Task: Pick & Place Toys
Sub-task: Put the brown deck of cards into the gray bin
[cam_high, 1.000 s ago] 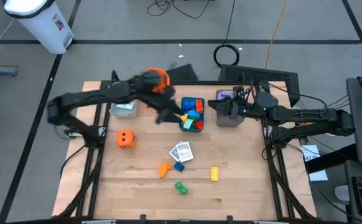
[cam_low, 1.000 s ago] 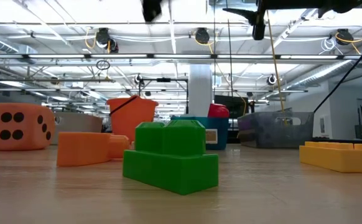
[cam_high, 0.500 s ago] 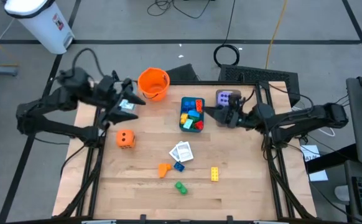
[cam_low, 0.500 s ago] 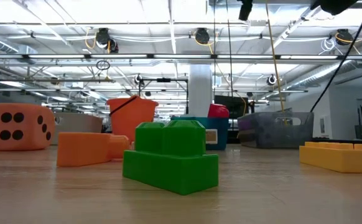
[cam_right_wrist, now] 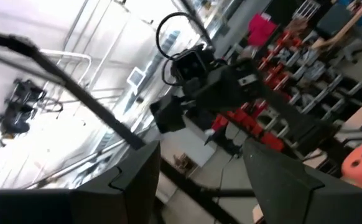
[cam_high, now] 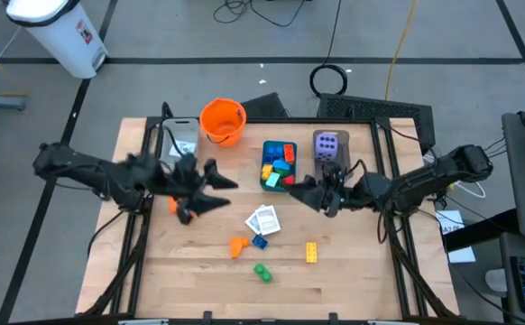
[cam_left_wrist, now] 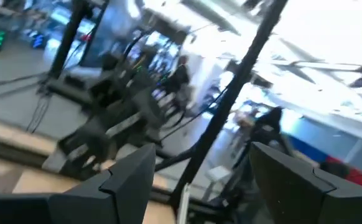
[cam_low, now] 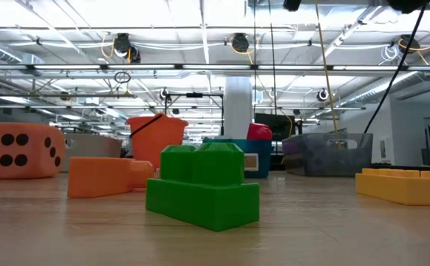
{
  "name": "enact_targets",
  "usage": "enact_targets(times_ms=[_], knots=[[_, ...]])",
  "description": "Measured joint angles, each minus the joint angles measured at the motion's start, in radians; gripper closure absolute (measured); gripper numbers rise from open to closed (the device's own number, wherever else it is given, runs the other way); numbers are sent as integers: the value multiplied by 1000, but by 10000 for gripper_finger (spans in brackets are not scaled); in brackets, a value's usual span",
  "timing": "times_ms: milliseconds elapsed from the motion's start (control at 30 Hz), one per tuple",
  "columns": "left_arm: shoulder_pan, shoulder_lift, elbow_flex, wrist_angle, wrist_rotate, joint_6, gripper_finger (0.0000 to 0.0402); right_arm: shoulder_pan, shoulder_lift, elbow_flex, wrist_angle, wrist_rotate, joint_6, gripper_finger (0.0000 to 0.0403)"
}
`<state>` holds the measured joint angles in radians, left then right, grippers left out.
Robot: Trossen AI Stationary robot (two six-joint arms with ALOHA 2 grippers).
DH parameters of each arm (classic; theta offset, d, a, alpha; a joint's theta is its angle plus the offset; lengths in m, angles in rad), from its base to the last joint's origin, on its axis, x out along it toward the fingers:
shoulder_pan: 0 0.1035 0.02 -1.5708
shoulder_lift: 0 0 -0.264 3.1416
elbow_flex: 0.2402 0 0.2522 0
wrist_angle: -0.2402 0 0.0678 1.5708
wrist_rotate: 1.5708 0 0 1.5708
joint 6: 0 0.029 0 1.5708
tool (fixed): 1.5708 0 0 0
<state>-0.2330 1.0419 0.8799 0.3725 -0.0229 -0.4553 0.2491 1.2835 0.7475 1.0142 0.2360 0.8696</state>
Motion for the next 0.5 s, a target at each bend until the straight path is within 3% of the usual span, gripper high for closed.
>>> enact_targets(times_ms=[267, 500], knots=[[-197, 167, 69, -20, -386, -36, 131, 184, 0, 1, 7, 43, -53, 181], [-332, 298, 276, -336, -594, -53, 131, 368, 0, 1, 6, 164, -154, 181]])
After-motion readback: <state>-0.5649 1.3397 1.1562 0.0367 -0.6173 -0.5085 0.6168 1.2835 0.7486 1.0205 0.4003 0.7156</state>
